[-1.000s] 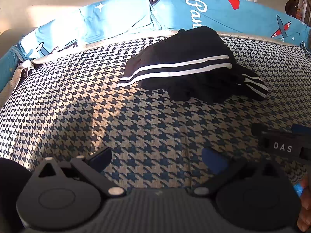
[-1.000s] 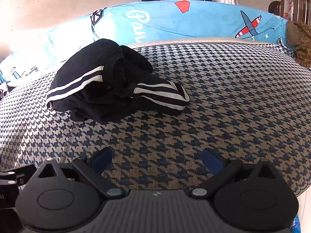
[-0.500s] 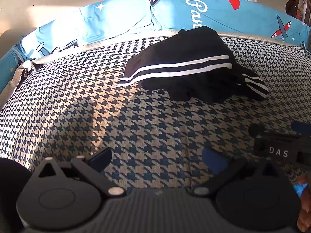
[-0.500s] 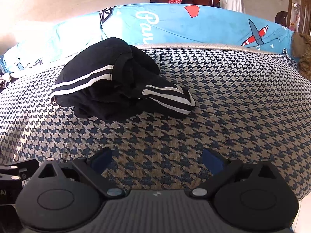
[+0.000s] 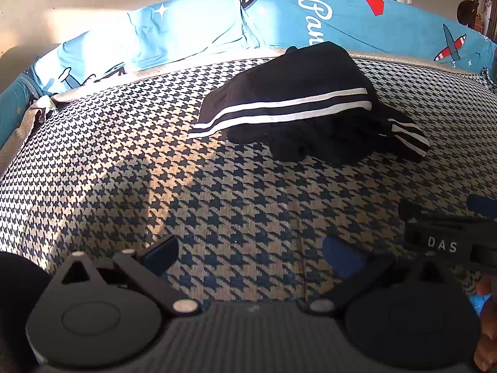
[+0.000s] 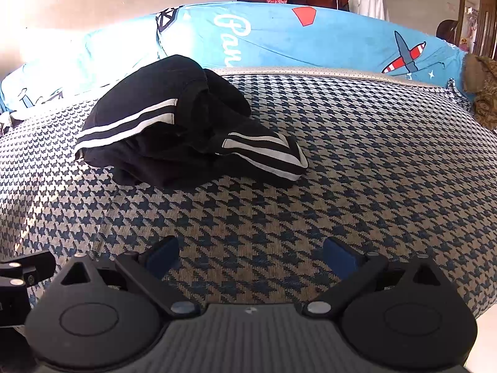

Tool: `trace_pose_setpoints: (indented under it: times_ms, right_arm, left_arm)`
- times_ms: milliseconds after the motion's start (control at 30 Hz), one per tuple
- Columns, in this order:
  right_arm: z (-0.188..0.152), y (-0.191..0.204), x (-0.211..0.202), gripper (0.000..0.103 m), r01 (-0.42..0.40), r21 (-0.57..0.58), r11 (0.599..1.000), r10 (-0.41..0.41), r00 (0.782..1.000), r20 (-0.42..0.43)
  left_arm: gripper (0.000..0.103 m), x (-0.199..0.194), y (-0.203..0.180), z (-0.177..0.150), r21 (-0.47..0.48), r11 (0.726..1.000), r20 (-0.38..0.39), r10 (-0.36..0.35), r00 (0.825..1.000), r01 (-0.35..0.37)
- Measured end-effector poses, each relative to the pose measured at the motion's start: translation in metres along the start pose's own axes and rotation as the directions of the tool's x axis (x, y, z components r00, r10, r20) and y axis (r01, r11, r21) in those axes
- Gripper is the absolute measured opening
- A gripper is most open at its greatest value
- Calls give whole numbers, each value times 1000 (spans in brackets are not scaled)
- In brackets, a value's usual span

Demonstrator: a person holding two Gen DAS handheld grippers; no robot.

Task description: Fold clothes

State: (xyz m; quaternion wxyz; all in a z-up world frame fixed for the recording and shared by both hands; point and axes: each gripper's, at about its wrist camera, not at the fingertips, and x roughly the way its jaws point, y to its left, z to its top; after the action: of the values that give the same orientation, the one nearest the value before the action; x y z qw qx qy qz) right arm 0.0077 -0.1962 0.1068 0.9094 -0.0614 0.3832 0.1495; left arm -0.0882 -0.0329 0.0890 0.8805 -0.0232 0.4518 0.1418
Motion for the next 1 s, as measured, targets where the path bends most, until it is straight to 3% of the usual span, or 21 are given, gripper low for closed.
trace_pose_setpoints:
  times_ms: [1000]
  right_arm:
    - [-1,-1,-2,100,0,29,1000,0,1000,14]
  left_arm:
    - [103,-1,-1,0,-2,1000,3,7,1000,-7]
